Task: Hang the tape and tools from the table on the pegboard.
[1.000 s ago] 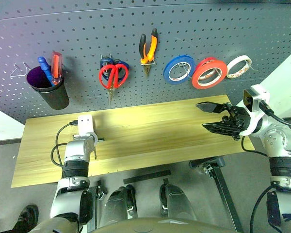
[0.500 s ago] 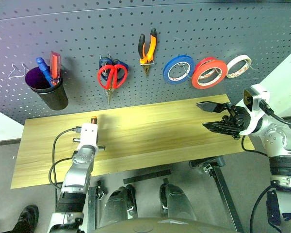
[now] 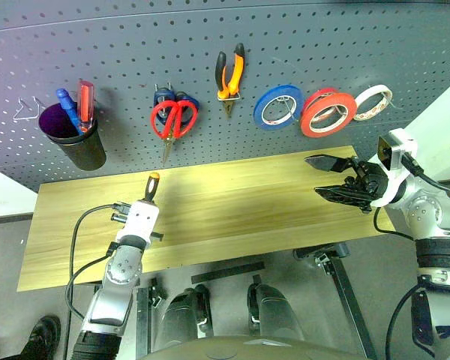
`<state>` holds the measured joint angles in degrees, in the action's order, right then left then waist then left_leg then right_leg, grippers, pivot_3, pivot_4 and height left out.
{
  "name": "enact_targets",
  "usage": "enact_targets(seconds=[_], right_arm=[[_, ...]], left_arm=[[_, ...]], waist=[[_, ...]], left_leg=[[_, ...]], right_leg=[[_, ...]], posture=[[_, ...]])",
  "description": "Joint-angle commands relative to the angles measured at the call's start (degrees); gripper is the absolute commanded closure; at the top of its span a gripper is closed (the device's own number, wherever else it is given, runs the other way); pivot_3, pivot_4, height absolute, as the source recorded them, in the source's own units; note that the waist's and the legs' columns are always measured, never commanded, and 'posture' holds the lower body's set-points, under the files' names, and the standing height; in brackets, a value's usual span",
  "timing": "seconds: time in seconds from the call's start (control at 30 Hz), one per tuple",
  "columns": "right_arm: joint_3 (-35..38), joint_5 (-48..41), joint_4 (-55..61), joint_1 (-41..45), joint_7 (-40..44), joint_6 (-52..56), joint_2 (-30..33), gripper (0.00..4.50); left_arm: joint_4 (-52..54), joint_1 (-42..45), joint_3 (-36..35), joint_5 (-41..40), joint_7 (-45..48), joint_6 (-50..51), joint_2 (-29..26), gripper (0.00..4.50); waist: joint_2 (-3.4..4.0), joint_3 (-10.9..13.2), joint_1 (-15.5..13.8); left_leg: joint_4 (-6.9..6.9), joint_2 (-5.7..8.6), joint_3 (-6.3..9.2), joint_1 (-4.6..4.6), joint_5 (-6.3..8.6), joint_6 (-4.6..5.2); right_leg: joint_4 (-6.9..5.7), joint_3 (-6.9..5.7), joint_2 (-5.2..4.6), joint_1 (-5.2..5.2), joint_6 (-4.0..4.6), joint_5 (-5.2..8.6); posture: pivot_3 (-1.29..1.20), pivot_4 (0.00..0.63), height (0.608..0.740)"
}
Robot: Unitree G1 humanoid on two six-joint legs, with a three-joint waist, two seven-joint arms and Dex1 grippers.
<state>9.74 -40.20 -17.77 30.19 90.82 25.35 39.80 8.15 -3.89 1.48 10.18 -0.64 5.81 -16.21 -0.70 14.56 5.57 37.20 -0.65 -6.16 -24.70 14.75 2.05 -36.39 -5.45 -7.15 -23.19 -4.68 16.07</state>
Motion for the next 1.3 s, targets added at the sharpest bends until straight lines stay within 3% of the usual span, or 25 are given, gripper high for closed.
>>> enact_targets(seconds=[0.03,0.3,0.67,0.97,1.3], right_arm=[[0.86,-0.09,-0.02,1.26,0.79,-0.87,0.19,0.0],[0.85,0.37,-1.12,2.01,1.28,-1.21,-0.04,0.0],[0.51,0.96,-2.66,3.11,1.67,-1.88,-0.36,0.0],[-0.16,1.05,-3.65,4.02,1.68,-2.67,-0.25,0.0],[-0.79,1.02,-4.6,4.52,1.68,-3.45,-0.48,0.0]], left_arm=[[3.4,0.11,-0.66,0.7,-0.43,-4.28,0.22,3.97],[7.92,1.39,-3.12,-0.48,1.72,-10.24,-1.63,3.97],[15.19,3.53,-8.45,-1.82,2.56,-11.13,-2.19,3.97],[19.28,12.93,-11.59,-7.2,6.26,-4.44,-3.37,3.97],[16.99,24.45,-13.64,-10.55,8.46,-0.06,-5.54,3.97]], waist=[[0.0,0.0,-0.04],[0.01,0.0,0.01],[0.01,0.0,-0.03],[0.01,0.0,-0.14],[0.01,-0.01,-0.2]], left_leg=[[-0.03,0.0,0.0,0.0,0.0,0.0],[-0.01,0.0,0.01,0.0,-0.02,0.03],[0.06,-0.01,0.01,0.0,-0.04,0.04],[0.39,-0.01,0.07,0.01,-0.1,-0.05],[0.82,-0.03,0.08,0.0,-0.08,-0.01]], right_leg=[[0.05,-0.04,-0.01,0.01,0.0,0.0],[0.07,-0.17,-0.02,0.08,-0.02,-0.06],[0.07,-0.33,-0.02,0.18,-0.07,-0.1],[0.07,-0.55,-0.03,0.46,-0.21,-0.19],[0.04,-0.69,0.01,0.69,-0.46,-0.32]], posture=[[-0.25,0.243,0.74],[-0.24,0.239,0.74],[-0.23,0.231,0.74],[-0.23,0.226,0.74],[-0.22,0.214,0.74]])
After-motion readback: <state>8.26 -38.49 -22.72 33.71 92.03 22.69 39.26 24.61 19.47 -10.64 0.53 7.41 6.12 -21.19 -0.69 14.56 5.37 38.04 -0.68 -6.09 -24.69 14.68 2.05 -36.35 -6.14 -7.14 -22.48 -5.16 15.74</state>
